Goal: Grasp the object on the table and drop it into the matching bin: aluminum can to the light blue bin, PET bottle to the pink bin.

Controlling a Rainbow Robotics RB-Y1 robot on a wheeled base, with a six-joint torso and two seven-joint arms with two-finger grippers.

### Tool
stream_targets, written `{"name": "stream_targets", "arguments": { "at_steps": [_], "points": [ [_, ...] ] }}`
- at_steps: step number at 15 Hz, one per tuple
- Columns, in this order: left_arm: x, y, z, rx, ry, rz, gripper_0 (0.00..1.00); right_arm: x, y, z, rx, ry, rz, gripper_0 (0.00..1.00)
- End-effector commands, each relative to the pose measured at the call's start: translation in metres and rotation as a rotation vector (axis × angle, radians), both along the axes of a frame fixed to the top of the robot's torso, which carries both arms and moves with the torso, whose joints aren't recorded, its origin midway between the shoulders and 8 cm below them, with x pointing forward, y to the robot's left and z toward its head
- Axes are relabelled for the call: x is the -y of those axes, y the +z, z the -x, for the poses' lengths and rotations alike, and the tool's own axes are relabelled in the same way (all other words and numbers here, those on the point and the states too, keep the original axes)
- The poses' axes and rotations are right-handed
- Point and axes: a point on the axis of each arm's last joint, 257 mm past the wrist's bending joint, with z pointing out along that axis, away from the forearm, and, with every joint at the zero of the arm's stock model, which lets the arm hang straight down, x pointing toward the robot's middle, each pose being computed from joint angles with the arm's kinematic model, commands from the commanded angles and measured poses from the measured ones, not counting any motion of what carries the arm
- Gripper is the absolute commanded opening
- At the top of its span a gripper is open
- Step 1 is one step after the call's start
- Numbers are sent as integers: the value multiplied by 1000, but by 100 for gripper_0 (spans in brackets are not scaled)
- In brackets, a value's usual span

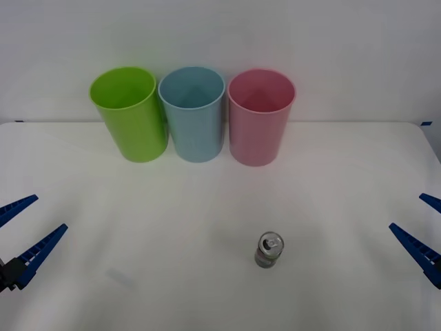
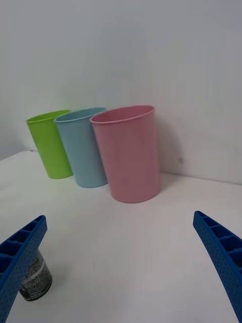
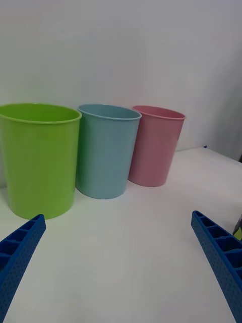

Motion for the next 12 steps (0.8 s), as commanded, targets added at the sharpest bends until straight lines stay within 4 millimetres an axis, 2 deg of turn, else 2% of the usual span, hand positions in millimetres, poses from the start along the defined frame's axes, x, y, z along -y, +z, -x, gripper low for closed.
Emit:
{"name": "stream_targets", "arguments": {
  "at_steps": [1, 2, 7, 12],
  "points": [
    [0, 0, 0, 0, 0, 0, 100, 0, 0, 0, 0, 0, 0, 100],
    [0, 0, 0, 0, 0, 0, 100, 2, -6, 1, -9, -14, -15, 100],
    [0, 0, 0, 0, 0, 0, 100, 1, -6, 0, -12, -11, -13, 100],
    [0, 0, 0, 0, 0, 0, 100, -9, -22, 1, -32, 30, 13, 100]
  ]
}}
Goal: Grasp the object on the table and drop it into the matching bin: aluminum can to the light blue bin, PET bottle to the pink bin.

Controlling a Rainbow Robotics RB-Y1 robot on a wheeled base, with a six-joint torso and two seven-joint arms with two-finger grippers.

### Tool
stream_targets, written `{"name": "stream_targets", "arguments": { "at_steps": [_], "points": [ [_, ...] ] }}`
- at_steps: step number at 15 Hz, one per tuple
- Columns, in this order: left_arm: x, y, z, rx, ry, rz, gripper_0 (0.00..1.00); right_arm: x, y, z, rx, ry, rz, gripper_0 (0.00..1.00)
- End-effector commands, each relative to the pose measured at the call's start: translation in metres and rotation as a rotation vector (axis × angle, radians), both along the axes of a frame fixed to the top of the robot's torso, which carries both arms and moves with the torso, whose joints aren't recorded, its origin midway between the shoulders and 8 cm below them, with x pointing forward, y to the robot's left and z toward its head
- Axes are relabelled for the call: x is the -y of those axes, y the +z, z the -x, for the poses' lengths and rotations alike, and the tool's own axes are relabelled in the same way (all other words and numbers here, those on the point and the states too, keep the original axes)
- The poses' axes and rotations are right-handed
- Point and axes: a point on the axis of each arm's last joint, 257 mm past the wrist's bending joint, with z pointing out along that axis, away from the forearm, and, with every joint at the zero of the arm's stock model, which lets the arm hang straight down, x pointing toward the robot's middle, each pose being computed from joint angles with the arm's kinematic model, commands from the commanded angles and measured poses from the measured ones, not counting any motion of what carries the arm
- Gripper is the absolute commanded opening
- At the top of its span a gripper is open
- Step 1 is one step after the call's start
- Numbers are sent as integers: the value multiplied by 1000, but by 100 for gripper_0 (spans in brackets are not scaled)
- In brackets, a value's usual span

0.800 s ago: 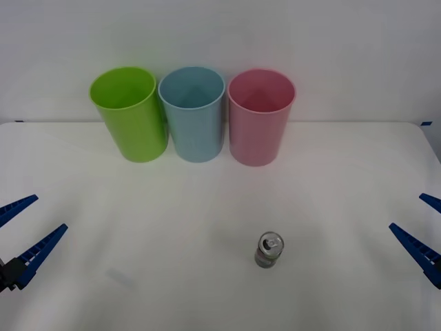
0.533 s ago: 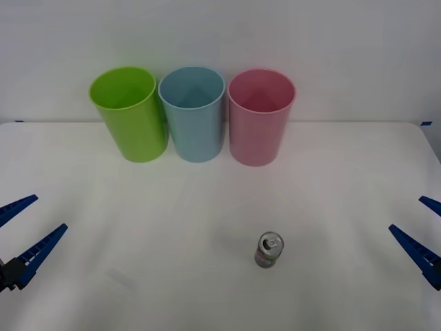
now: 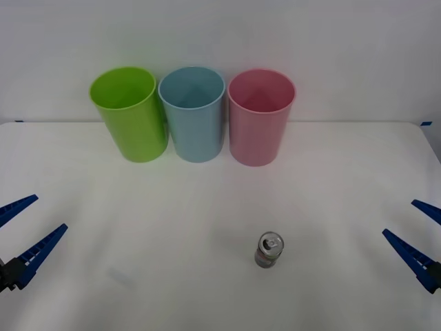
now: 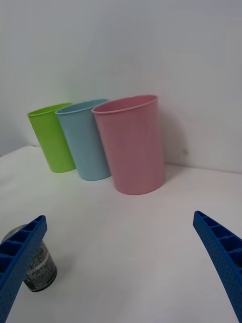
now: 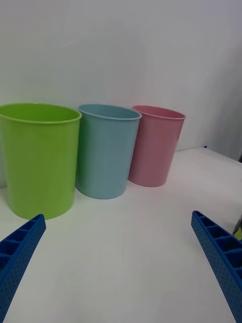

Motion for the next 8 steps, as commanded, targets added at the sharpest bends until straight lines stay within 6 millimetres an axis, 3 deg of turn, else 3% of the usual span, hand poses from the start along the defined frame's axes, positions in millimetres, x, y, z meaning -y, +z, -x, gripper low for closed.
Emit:
{"name": "stream_targets", "arguments": {
  "at_steps": [1, 8],
  "points": [
    [0, 0, 0, 0, 0, 0, 100, -7, -13, 1, -9, 42, 31, 100],
    [0, 0, 0, 0, 0, 0, 100, -30, -40, -4, 91, 135, 171, 100]
  ]
}}
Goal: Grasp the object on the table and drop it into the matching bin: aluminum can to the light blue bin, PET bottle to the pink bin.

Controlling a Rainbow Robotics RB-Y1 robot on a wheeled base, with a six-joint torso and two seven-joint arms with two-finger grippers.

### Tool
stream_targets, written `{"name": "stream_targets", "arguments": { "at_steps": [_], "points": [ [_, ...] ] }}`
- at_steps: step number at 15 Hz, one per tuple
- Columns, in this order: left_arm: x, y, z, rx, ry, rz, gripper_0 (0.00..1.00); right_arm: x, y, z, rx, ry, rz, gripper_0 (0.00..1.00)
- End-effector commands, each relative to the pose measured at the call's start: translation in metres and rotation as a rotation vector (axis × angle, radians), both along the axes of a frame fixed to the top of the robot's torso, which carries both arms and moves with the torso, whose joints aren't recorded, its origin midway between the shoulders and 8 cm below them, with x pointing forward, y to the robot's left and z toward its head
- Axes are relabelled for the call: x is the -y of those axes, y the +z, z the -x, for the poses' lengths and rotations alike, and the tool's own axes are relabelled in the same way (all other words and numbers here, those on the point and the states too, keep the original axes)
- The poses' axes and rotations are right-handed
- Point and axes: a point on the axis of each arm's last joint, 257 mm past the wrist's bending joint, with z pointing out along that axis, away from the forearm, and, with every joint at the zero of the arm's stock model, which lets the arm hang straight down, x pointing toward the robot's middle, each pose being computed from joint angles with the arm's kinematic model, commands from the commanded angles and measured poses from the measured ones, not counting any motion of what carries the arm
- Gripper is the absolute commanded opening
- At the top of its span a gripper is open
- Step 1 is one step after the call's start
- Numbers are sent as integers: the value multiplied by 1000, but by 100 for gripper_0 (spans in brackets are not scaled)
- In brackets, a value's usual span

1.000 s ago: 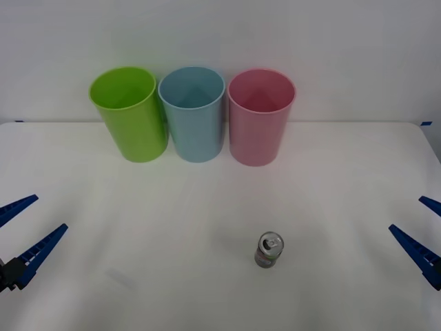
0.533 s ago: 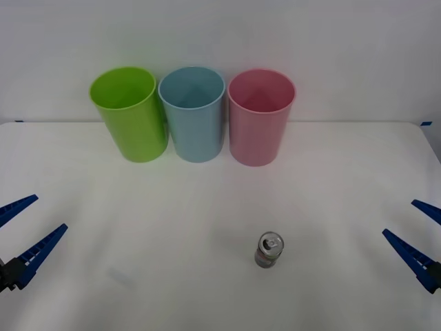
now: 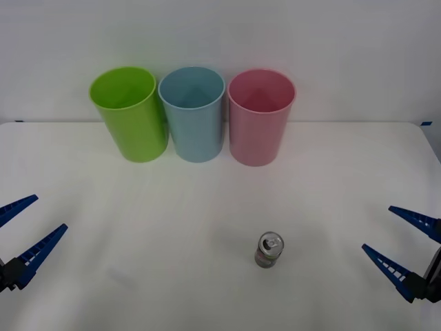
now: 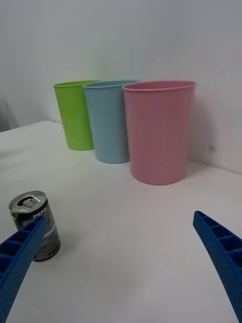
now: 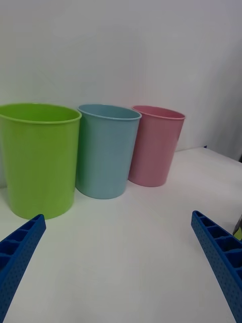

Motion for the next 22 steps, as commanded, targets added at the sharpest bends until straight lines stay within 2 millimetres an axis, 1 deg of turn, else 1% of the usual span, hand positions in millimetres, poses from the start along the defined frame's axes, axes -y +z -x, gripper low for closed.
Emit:
{"name": "stream_targets", "arguments": {
  "at_steps": [1, 9, 15, 18, 22],
  "points": [
    [0, 0, 0, 0, 0, 0, 100, -12, -12, -1, 31, 37, 53, 100],
    [0, 0, 0, 0, 0, 0, 100, -44, -51, 3, -27, 148, 101, 100],
    [0, 0, 0, 0, 0, 0, 100, -75, -77, -2, -74, 212, 89, 100],
    [0, 0, 0, 0, 0, 0, 100, -90, -88, -8, -90, 214, 99, 100],
    [0, 0, 0, 0, 0, 0, 100, -111, -101, -10, -116, 223, 106, 100]
  ]
}}
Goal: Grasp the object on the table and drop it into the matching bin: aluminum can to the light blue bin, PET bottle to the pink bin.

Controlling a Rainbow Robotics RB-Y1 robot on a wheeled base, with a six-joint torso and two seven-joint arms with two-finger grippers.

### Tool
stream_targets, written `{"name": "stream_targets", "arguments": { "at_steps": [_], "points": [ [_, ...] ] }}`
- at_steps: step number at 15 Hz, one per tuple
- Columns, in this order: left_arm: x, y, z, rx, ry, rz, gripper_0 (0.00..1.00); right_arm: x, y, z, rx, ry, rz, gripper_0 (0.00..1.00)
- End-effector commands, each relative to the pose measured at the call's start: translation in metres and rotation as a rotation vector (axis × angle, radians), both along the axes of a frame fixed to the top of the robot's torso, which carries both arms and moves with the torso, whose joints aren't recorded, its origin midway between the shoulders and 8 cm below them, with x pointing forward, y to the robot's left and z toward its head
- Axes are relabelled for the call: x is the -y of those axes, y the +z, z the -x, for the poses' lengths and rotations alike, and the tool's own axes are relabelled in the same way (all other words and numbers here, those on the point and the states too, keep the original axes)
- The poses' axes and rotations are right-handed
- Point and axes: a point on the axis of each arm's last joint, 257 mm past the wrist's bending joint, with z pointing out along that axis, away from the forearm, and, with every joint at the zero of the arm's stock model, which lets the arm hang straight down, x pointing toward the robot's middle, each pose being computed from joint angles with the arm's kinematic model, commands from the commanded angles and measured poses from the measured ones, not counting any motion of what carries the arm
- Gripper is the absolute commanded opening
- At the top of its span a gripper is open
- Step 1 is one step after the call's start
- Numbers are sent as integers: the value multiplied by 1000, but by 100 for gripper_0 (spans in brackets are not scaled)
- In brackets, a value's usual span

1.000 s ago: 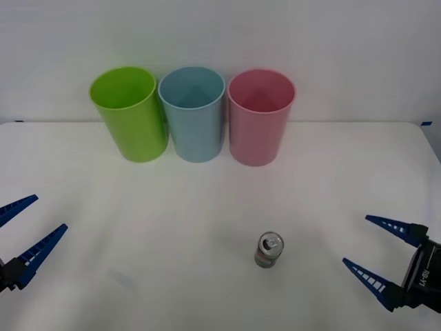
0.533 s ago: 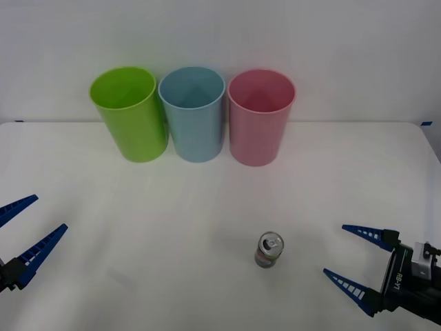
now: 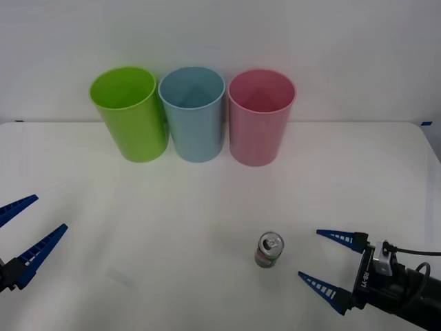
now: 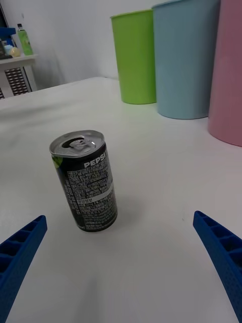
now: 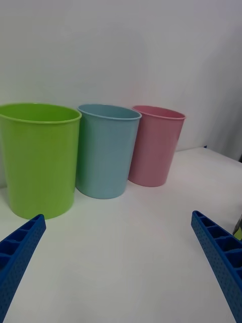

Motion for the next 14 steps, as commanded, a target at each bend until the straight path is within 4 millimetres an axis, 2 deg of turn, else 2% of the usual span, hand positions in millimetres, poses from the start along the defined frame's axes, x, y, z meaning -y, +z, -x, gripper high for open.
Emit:
{"name": "stream_targets", "arguments": {
  "at_steps": [1, 14],
  "points": [
    [0, 0, 0, 0, 0, 0, 100, -15, -9, 0, -17, 7, 1, 100],
    [0, 0, 0, 0, 0, 0, 100, -82, -24, -15, 7, 3, 3, 100]
  ]
}}
